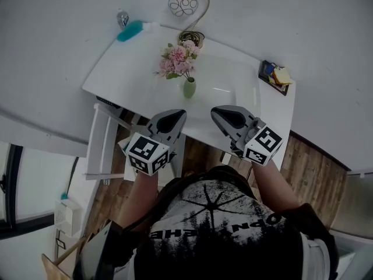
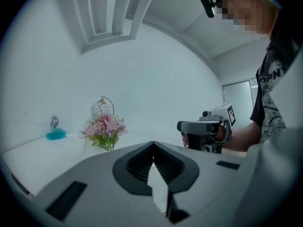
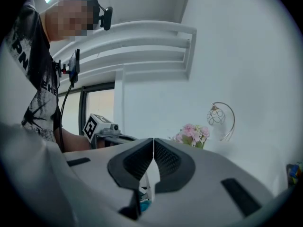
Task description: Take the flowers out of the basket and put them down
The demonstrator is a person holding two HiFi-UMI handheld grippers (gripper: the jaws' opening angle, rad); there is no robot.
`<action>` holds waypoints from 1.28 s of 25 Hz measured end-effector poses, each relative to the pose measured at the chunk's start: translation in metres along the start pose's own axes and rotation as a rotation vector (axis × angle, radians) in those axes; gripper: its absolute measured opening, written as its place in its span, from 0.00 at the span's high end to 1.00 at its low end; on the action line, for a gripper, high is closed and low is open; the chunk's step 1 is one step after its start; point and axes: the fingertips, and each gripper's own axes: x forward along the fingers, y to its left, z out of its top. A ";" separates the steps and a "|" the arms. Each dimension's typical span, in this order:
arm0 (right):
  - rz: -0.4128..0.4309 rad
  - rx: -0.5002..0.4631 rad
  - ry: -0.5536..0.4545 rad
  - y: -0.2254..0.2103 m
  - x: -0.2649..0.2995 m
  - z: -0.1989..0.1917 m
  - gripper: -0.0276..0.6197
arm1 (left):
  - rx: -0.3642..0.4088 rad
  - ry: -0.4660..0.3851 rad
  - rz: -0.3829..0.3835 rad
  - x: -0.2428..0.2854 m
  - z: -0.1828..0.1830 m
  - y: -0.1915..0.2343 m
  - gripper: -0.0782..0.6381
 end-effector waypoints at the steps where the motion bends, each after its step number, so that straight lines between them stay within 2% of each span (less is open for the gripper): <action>1: 0.011 0.010 -0.008 0.001 0.002 0.004 0.93 | -0.001 -0.001 -0.001 -0.001 0.001 0.002 0.87; 5: 0.042 0.026 -0.020 -0.004 0.009 0.023 0.93 | -0.014 -0.010 -0.001 -0.001 0.004 0.008 0.87; 12: 0.079 -0.026 0.034 -0.021 0.028 0.043 0.93 | -0.038 -0.025 0.018 0.001 0.012 0.020 0.87; 19: 0.101 -0.063 0.085 -0.051 0.051 0.040 0.93 | -0.046 -0.034 0.049 0.005 0.021 0.037 0.87; 24: 0.096 -0.090 0.124 -0.078 0.074 0.019 0.93 | -0.061 -0.031 0.069 0.005 0.023 0.049 0.87; 29: 0.043 -0.089 0.169 -0.112 0.091 -0.018 0.92 | -0.084 -0.039 0.064 0.012 0.029 0.057 0.87; 32: 0.027 -0.072 0.226 -0.126 0.100 -0.046 0.85 | -0.085 -0.033 0.055 0.016 0.031 0.060 0.87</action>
